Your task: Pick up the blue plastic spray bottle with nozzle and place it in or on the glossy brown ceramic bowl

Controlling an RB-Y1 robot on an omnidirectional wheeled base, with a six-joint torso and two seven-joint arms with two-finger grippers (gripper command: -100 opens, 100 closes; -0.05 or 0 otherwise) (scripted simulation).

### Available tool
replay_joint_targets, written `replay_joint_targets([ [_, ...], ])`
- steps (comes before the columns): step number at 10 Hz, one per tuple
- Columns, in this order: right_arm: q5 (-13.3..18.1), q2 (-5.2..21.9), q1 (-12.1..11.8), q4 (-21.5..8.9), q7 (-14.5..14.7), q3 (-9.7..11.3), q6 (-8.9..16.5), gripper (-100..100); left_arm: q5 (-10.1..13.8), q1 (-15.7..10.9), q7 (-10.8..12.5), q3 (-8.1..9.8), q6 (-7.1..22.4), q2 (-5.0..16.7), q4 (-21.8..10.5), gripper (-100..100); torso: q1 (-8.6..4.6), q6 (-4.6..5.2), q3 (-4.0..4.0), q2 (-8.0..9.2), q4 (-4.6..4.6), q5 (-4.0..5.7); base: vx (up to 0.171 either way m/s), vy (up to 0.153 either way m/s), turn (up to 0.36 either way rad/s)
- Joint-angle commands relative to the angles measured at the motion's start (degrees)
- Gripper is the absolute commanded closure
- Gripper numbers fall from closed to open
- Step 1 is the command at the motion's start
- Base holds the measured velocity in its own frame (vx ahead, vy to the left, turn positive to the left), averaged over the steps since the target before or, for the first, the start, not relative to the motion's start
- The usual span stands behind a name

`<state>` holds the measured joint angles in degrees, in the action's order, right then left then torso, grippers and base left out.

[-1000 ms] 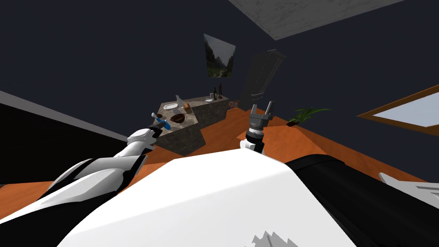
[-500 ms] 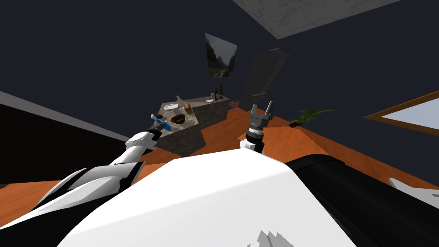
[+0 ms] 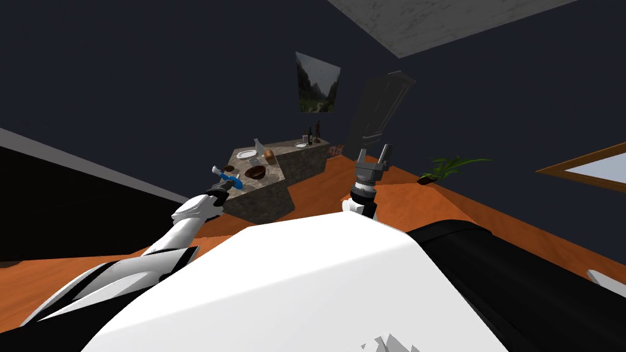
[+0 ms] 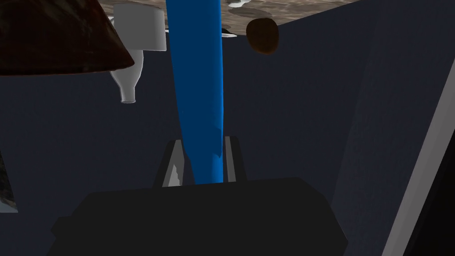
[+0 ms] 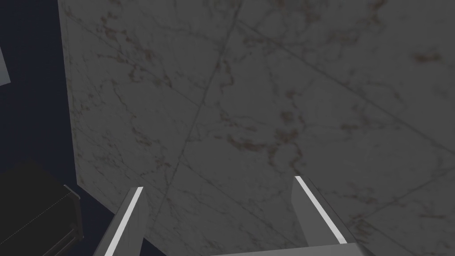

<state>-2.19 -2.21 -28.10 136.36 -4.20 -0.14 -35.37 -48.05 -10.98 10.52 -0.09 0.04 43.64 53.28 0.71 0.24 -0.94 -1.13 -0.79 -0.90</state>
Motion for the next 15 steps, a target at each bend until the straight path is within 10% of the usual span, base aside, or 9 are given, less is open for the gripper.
replay_joint_targets([
  [1,0.0,0.0,0.0,0.0,0.0,0.0,0.0,0,2.9,2.9,-2.9,1.57,0.7,-0.7,2.9,100,0.0,0.0,0.0,0.0,0.0,0.0,0.13,0.027,0.067],
  [5,0.0,0.0,0.0,0.0,0.0,0.0,0.0,0,3.6,7.7,-4.6,1.57,0.7,-0.7,8.6,100,0.03,0.11,-0.04,0.2,-0.24,-0.33,0.022,0.007,-0.003],
  [12,0.0,0.0,0.0,0.0,0.0,0.0,0.0,0,12.6,19.9,-14.0,5.68,4.3,-1.2,21.1,100,0.18,0.16,-0.35,-0.29,-0.42,-0.49,0.089,0.011,0.038],
  [15,0.0,0.0,0.0,0.0,0.0,0.0,0.0,0,14.4,24.4,-14.3,5.68,4.3,-1.2,25.5,100,0.16,0.29,-0.33,-0.14,-0.47,-0.63,0.026,0.006,-0.004],
])
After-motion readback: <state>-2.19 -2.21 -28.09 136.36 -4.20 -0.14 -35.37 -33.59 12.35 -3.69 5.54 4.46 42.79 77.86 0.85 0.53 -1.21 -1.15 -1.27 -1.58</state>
